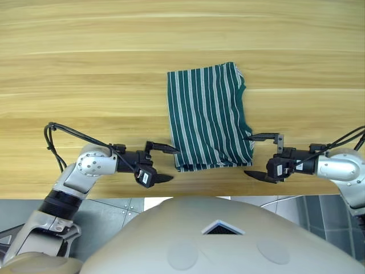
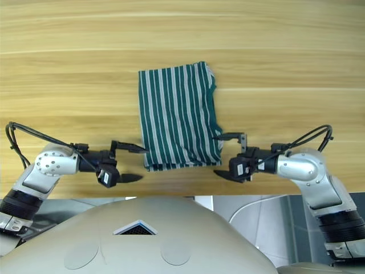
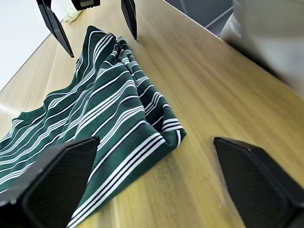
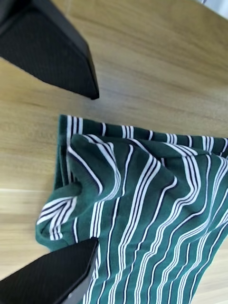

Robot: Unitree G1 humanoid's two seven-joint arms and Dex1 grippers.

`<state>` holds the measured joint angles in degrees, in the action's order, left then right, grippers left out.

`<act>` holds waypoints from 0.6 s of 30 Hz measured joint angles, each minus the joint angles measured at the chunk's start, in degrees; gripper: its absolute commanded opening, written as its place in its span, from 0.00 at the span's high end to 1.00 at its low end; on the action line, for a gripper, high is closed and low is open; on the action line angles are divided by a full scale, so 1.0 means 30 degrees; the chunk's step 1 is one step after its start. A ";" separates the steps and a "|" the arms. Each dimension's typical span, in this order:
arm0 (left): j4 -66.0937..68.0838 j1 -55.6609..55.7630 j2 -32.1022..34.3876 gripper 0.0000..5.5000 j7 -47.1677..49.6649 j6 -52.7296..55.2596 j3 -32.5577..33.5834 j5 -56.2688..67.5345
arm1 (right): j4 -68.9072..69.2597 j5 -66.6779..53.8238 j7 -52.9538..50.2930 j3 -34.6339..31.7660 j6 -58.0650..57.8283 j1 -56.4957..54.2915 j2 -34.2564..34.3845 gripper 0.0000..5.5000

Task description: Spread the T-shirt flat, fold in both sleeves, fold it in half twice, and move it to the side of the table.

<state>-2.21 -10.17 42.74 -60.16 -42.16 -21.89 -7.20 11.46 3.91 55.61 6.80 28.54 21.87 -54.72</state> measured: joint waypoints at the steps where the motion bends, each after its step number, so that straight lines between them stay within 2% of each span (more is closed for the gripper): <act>1: 0.0052 0.0114 -0.0002 0.18 0.0133 -0.0010 -0.0119 -0.0063 | 0.0001 -0.0015 -0.0050 0.0032 -0.0110 -0.0004 -0.0002 0.02; 2: 0.0162 0.0222 -0.0016 0.18 0.0331 -0.0079 -0.0265 -0.0113 | 0.0006 -0.0022 -0.0124 0.0063 -0.0180 -0.0002 -0.0003 0.02; 7: 0.0772 0.1119 -0.0328 0.18 0.1055 -0.0774 -0.1426 -0.0521 | 0.0012 -0.0018 -0.0230 0.0233 -0.0388 -0.0019 -0.0004 0.18; 18: 0.1295 0.1569 -0.0286 0.57 0.1724 -0.1246 -0.2972 -0.1104 | 0.0017 0.0238 -0.0279 0.0787 -0.0681 -0.0029 -0.0002 0.57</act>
<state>1.68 -5.46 41.88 -54.98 -45.89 -30.80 -10.52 11.52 4.63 54.78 9.16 26.50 21.78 -54.73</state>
